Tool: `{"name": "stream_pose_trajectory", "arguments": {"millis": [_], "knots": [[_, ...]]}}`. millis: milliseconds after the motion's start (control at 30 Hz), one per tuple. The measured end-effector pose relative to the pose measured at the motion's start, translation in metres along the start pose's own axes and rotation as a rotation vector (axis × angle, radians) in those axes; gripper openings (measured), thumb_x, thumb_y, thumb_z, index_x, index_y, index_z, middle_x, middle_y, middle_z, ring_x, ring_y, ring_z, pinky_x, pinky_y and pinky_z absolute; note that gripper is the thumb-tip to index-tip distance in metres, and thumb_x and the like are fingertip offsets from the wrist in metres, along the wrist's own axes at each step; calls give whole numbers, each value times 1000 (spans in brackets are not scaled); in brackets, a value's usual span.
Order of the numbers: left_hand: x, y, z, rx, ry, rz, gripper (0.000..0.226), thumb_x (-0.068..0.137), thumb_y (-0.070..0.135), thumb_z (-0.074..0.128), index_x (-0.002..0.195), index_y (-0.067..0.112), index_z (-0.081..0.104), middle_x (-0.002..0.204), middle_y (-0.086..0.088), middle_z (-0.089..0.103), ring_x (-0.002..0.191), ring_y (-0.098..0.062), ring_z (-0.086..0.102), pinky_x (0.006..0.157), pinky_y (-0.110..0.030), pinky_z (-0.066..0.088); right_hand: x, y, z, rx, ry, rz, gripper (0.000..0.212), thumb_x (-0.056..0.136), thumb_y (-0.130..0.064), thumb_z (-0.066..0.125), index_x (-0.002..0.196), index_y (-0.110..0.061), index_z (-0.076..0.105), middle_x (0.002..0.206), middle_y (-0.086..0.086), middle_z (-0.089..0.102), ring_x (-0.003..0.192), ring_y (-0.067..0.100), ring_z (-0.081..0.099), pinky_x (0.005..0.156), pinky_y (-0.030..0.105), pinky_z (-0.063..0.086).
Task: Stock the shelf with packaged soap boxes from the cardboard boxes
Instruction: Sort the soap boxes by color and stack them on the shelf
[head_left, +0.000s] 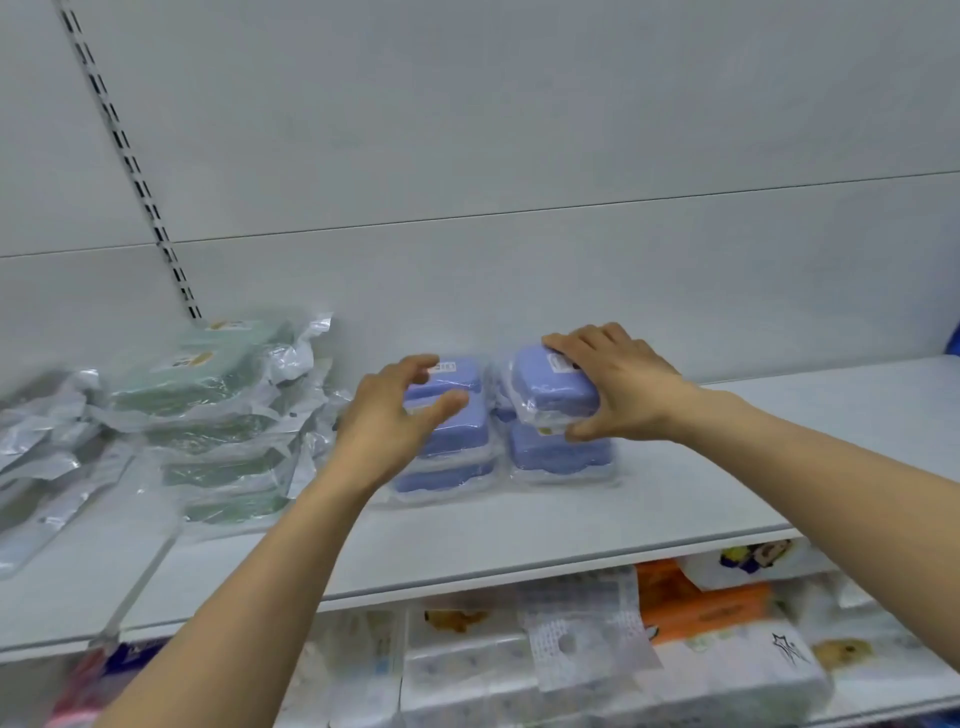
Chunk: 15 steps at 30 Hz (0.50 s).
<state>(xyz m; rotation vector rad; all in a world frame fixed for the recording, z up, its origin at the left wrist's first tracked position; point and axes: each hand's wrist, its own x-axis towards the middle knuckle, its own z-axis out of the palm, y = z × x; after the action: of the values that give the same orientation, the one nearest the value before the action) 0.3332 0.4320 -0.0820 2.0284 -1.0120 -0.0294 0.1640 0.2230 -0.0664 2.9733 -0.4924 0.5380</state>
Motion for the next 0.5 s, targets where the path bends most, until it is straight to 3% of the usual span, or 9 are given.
{"name": "stream_pose_trajectory", "arguments": {"millis": [100, 200, 300, 500], "knots": [[-4, -31, -2, 313, -81, 54, 64, 74, 59, 73, 133, 40, 55, 132, 11, 55, 129, -19, 41, 106, -40, 37, 6, 8, 17, 17, -162, 40, 102, 65, -55, 76, 149, -35, 20, 136, -8, 40, 120, 19, 34, 94, 34, 39], [1, -49, 7, 279, -97, 92, 56, 76, 45, 79, 129, 37, 60, 132, 9, 54, 125, -20, 42, 101, -28, 35, 13, 5, 35, 37, -181, 22, 102, 66, -55, 75, 150, -32, 22, 142, -7, 38, 122, 20, 33, 94, 34, 39], [9, -55, 14, 265, -33, 116, 49, 79, 32, 79, 125, 34, 63, 126, 7, 57, 118, -23, 46, 97, -26, 37, 18, 3, 47, 32, -198, -13, 95, 70, -52, 75, 148, -29, 26, 144, -5, 34, 126, 21, 30, 98, 36, 37], [15, -55, 18, 328, -58, 120, 48, 84, 35, 73, 130, 34, 59, 132, 6, 55, 122, -22, 44, 98, -28, 37, 20, 5, 53, 7, -240, -36, 96, 73, -56, 72, 150, -30, 22, 147, -3, 31, 131, 23, 28, 102, 38, 36]]}}
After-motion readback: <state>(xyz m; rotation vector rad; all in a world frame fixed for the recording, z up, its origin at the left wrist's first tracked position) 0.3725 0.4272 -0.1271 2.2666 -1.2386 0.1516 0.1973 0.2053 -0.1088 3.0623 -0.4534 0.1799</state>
